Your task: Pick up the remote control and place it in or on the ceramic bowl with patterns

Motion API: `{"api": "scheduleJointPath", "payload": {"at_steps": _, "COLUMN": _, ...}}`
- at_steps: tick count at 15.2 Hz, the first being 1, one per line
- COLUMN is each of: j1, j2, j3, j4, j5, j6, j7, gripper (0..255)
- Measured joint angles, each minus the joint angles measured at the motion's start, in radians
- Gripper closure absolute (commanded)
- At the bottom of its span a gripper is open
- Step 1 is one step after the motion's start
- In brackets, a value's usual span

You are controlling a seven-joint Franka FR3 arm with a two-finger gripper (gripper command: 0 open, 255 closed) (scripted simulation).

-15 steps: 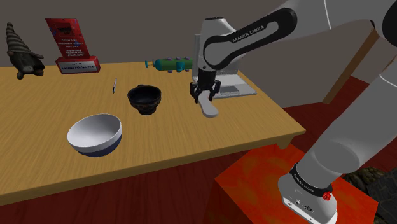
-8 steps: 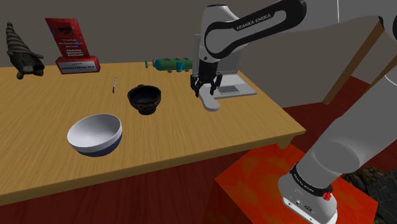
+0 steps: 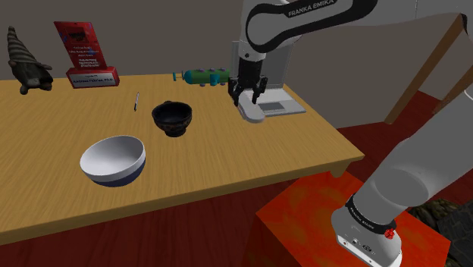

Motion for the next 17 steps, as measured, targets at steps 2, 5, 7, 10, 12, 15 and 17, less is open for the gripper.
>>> {"api": "scheduleJointPath", "payload": {"at_steps": 2, "j1": 0.0, "j2": -0.003, "j3": -0.001, "j4": 0.023, "j5": 0.0, "j6": -0.026, "j7": 0.0, "gripper": 255}}
{"api": "scheduleJointPath", "payload": {"at_steps": 5, "j1": 0.0, "j2": -0.012, "j3": -0.001, "j4": 0.054, "j5": 0.001, "j6": -0.065, "j7": 0.001, "gripper": 255}}
{"api": "scheduleJointPath", "payload": {"at_steps": 7, "j1": 0.003, "j2": 0.001, "j3": 0.004, "j4": 0.081, "j5": -0.002, "j6": -0.08, "j7": 0.012, "gripper": 255}}
{"api": "scheduleJointPath", "payload": {"at_steps": 10, "j1": 0.019, "j2": 0.084, "j3": 0.031, "j4": 0.187, "j5": -0.023, "j6": -0.104, "j7": 0.063, "gripper": 255}}
{"api": "scheduleJointPath", "payload": {"at_steps": 12, "j1": 0.034, "j2": 0.158, "j3": 0.049, "j4": 0.272, "j5": -0.044, "j6": -0.117, "j7": 0.104, "gripper": 255}}
{"api": "scheduleJointPath", "payload": {"at_steps": 15, "j1": 0.066, "j2": 0.263, "j3": 0.073, "j4": 0.396, "j5": -0.079, "j6": -0.141, "j7": 0.166, "gripper": 255}}
{"api": "scheduleJointPath", "payload": {"at_steps": 17, "j1": 0.089, "j2": 0.35, "j3": 0.082, "j4": 0.507, "j5": -0.108, "j6": -0.169, "j7": 0.201, "gripper": 255}}
